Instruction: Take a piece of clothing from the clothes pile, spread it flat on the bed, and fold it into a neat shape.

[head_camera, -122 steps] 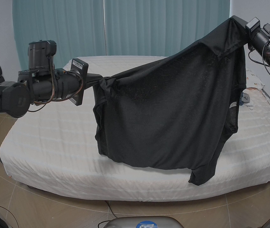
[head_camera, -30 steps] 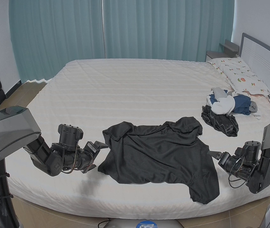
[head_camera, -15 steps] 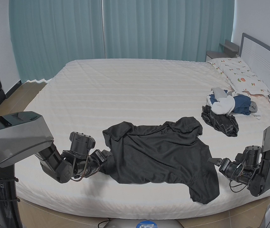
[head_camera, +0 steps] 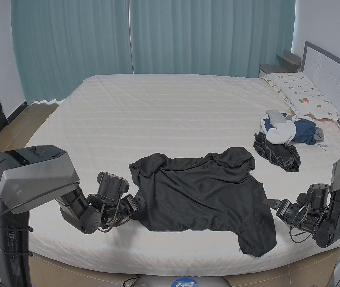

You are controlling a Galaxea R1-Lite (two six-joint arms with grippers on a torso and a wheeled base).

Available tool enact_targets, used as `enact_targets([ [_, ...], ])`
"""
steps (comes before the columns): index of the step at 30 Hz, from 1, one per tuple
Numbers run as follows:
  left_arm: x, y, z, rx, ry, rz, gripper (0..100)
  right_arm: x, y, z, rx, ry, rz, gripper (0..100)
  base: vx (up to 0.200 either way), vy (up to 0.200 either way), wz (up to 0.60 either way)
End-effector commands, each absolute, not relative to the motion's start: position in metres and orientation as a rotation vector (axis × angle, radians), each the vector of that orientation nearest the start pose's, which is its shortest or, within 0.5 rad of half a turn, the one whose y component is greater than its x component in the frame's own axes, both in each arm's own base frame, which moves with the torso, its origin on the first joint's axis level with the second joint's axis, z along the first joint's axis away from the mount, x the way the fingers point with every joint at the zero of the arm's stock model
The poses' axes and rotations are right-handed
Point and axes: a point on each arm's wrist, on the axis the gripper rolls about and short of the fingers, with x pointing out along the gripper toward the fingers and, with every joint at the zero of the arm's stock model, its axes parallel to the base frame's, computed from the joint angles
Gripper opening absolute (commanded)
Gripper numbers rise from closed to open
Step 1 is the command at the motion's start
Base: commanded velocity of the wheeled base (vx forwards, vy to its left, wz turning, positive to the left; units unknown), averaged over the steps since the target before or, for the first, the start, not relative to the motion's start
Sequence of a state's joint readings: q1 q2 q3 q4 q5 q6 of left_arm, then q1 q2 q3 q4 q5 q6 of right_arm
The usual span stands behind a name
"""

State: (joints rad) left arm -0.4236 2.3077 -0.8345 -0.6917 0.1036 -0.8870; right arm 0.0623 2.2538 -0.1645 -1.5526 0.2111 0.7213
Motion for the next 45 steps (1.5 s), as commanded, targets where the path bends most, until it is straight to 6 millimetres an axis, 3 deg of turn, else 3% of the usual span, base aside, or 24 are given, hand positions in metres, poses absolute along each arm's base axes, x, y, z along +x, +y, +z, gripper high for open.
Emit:
enact_targets([
  [1, 0.334, -0.151, -0.028, -0.572, 0.84, 0.06, 100, 0.256, 0.021, -0.007, 0.739, 0.6, 0.067, 100, 0.0, 0.0, 0.0],
  [6, 0.337, -0.153, -0.031, -0.543, 0.824, 0.076, 100, 0.253, 0.02, -0.007, 0.711, 0.604, 0.072, 100, 0.0, 0.0, 0.0],
  [7, 0.337, -0.153, -0.031, -0.544, 0.823, 0.078, 0, 0.249, 0.019, -0.008, 0.689, 0.618, 0.067, 100, 0.0, 0.0, 0.0],
  [19, 0.325, -0.143, -0.034, -0.537, 0.853, 0.11, 0, 0.238, 0.004, -0.023, 0.556, 0.687, 0.042, 100, 0.0, 0.0, 0.0],
  [27, 0.303, -0.129, -0.013, -0.538, 0.859, 0.124, 0, 0.231, -0.007, -0.031, 0.513, 0.728, 0.049, 100, 0.0, 0.0, 0.0],
  [37, 0.283, -0.119, 0.003, -0.457, 1.022, 0.198, 0, 0.222, -0.009, -0.033, 0.513, 0.771, 0.108, 100, 0.0, 0.0, 0.0],
  [45, 0.275, -0.104, 0.0, -0.39, 1.109, 0.228, 0, 0.217, -0.006, -0.04, 0.512, 0.822, 0.159, 100, 0.0, 0.0, 0.0],
])
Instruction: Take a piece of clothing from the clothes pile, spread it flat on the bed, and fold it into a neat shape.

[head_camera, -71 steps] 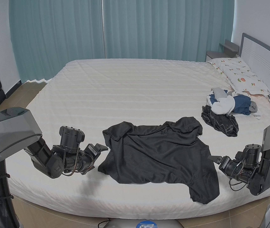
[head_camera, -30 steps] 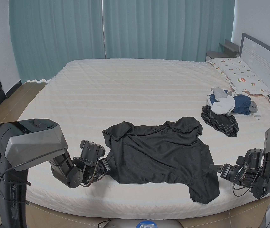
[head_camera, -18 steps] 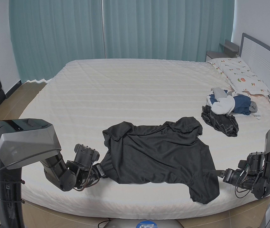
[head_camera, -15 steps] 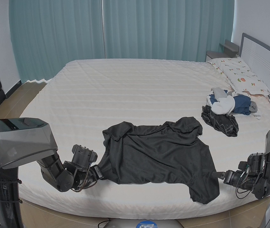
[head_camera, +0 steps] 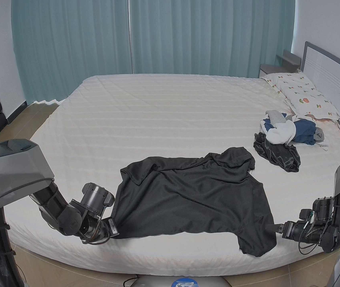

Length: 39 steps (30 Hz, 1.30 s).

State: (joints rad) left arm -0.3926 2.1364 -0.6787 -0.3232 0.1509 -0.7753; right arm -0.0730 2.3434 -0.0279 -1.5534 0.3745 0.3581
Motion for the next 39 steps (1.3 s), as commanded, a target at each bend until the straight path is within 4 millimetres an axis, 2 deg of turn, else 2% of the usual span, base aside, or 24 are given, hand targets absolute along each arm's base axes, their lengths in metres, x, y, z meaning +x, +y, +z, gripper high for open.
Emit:
enact_targets([
  [1, 0.275, -0.102, 0.0, -0.387, 1.118, 0.235, 0, 0.217, -0.006, -0.041, 0.513, 0.829, 0.161, 100, 0.0, 0.0, 0.0],
  [6, 0.271, -0.093, 0.009, -0.367, 1.146, 0.234, 0, 0.217, -0.005, -0.049, 0.518, 0.857, 0.159, 100, 0.0, 0.0, 0.0],
  [9, 0.263, -0.09, 0.014, -0.347, 1.22, 0.215, 0, 0.217, -0.002, -0.05, 0.517, 0.865, 0.174, 100, 0.0, 0.0, 0.0],
  [19, 0.26, -0.089, 0.01, -0.311, 1.267, 0.214, 0, 0.222, 0.012, -0.053, 0.517, 0.877, 0.218, 100, 0.0, 0.0, 0.0],
  [20, 0.26, -0.089, 0.01, -0.312, 1.264, 0.213, 0, 0.222, 0.013, -0.053, 0.518, 0.877, 0.22, 0, 0.0, 0.0, 0.0],
  [27, 0.261, -0.088, 0.009, -0.312, 1.267, 0.216, 0, 0.218, 0.01, -0.053, 0.516, 0.888, 0.187, 0, 0.0, 0.0, 0.0],
  [34, 0.261, -0.084, 0.006, -0.285, 1.284, 0.216, 0, 0.208, -0.014, -0.045, 0.421, 0.873, 0.142, 0, 0.0, 0.0, 0.0],
  [39, 0.258, -0.083, 0.006, -0.27, 1.299, 0.213, 0, 0.201, -0.017, -0.035, 0.387, 0.898, 0.142, 0, 0.0, 0.0, 0.0],
])
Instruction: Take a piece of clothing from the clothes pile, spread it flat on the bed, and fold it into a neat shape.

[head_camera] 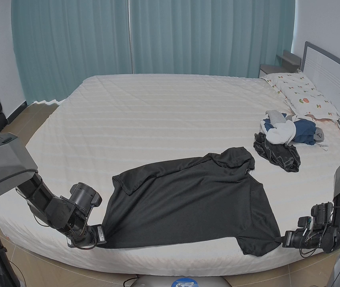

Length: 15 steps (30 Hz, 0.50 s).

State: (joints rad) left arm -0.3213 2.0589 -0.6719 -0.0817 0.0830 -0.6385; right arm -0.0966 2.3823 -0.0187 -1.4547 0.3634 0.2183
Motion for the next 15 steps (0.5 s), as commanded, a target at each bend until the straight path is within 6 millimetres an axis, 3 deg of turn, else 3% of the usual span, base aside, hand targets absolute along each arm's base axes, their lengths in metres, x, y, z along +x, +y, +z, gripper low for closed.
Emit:
enact_targets([
  [1, 0.257, -0.083, 0.006, -0.257, 1.314, 0.212, 0, 0.199, -0.018, -0.033, 0.374, 0.912, 0.145, 0, 0.0, 0.0, 0.0],
  [15, 0.249, -0.081, 0.004, -0.188, 1.395, 0.209, 0, 0.176, -0.024, -0.042, 0.201, 1.118, 0.188, 0, 0.0, 0.0, 0.0],
])
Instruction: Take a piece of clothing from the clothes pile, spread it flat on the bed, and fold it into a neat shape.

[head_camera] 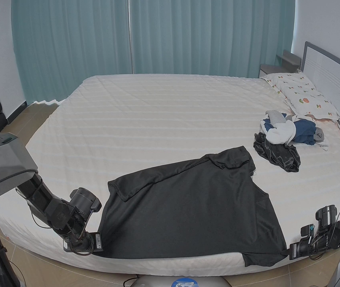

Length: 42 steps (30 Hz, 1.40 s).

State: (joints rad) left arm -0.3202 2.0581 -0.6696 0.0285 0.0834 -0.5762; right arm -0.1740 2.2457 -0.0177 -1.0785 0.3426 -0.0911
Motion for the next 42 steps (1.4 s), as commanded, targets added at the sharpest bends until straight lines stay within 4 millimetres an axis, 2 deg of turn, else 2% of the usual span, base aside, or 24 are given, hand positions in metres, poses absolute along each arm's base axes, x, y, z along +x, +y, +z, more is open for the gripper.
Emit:
enact_targets([
  [1, 0.249, -0.081, 0.003, -0.189, 1.397, 0.208, 0, 0.175, -0.024, -0.042, 0.198, 1.125, 0.193, 0, 0.0, 0.0, 0.0],
  [2, 0.249, -0.082, 0.003, -0.188, 1.395, 0.206, 0, 0.175, -0.023, -0.043, 0.195, 1.131, 0.191, 100, 0.0, 0.0, 0.0],
  [3, 0.249, -0.082, 0.003, -0.187, 1.396, 0.205, 0, 0.174, -0.022, -0.044, 0.195, 1.139, 0.194, 100, 0.0, 0.0, 0.0],
  [4, 0.249, -0.082, 0.003, -0.187, 1.396, 0.203, 100, 0.175, -0.022, -0.045, 0.191, 1.139, 0.196, 100, 0.0, 0.0, 0.0],
  [8, 0.25, -0.083, 0.004, -0.189, 1.391, 0.201, 100, 0.179, -0.023, -0.044, 0.195, 1.112, 0.193, 100, 0.0, 0.0, 0.0],
  [16, 0.265, -0.078, 0.017, -0.263, 1.285, 0.198, 100, 0.199, -0.025, -0.03, 0.28, 0.894, 0.135, 100, 0.0, 0.0, 0.0],
  [19, 0.271, -0.077, 0.024, -0.339, 1.222, 0.174, 100, 0.207, -0.025, -0.025, 0.345, 0.812, 0.109, 100, 0.0, 0.0, 0.0],
  [22, 0.282, -0.076, 0.037, -0.502, 1.135, 0.129, 100, 0.219, -0.017, -0.024, 0.431, 0.753, 0.11, 100, 0.0, 0.0, 0.0],
  [26, 0.294, -0.067, 0.044, -0.625, 1.08, 0.097, 100, 0.232, -0.014, -0.018, 0.549, 0.681, 0.097, 100, 0.0, 0.0, 0.0],
  [33, 0.311, -0.059, 0.052, -0.797, 1.044, 0.079, 100, 0.235, -0.005, -0.019, 0.612, 0.693, 0.111, 100, 0.2, 0.0, 0.0],
  [42, 0.318, -0.066, 0.04, -0.799, 1.043, 0.06, 100, 0.234, -0.003, -0.02, 0.646, 0.708, 0.136, 100, 0.044, 0.0, 0.0],
])
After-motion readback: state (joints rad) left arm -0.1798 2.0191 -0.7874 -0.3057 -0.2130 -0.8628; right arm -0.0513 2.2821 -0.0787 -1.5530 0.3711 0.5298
